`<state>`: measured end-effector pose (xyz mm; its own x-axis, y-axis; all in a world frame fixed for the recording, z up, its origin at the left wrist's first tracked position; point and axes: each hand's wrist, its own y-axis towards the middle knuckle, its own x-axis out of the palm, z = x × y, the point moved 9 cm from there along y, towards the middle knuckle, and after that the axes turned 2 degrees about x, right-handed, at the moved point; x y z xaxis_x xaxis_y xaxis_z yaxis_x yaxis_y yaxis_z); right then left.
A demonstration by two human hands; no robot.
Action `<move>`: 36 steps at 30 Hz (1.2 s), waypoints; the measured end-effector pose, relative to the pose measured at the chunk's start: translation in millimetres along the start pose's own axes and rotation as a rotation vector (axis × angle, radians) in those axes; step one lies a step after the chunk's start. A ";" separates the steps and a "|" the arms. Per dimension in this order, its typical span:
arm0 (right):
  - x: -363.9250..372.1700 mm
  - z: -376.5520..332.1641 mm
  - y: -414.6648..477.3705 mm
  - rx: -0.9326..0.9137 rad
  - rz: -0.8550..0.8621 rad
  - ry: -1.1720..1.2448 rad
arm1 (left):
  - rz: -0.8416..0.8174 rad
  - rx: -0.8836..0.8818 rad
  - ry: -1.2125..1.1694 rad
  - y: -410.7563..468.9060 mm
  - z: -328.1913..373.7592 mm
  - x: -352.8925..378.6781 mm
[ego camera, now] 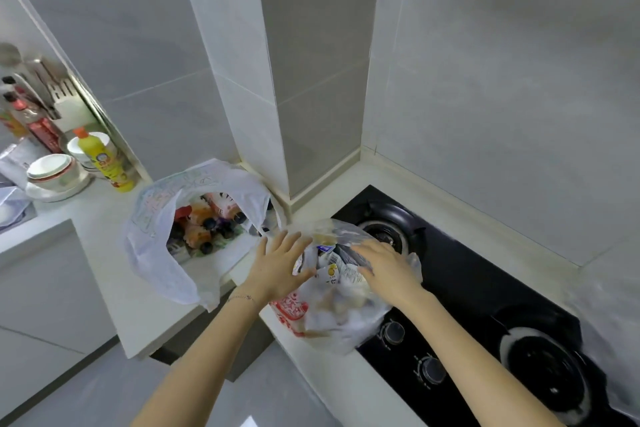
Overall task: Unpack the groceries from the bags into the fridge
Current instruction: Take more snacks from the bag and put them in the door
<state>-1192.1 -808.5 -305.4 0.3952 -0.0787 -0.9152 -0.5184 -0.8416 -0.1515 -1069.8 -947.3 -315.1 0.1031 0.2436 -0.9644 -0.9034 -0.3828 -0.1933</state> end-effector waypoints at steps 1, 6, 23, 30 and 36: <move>7.8 3.2 7.8 -0.009 -0.024 0.010 | -0.024 0.001 -0.011 6.7 -0.2 8.5; 41.8 11.5 46.1 -0.025 -0.121 -0.014 | -0.125 0.065 -0.050 38.7 0.5 46.2; 80.2 28.5 133.6 0.085 -0.097 -0.002 | -0.204 0.128 0.090 128.1 -60.2 85.8; 95.0 28.8 145.0 0.152 -0.121 -0.018 | -0.215 0.062 0.077 143.5 -72.4 93.9; 92.9 24.5 156.4 0.158 -0.114 -0.005 | -0.280 0.005 0.034 152.7 -82.3 97.7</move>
<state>-1255.1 -934.3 -423.2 0.4549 0.0155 -0.8904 -0.5833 -0.7503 -0.3111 -1163.4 -1055.3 -453.7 0.3629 0.3096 -0.8789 -0.8398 -0.3001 -0.4524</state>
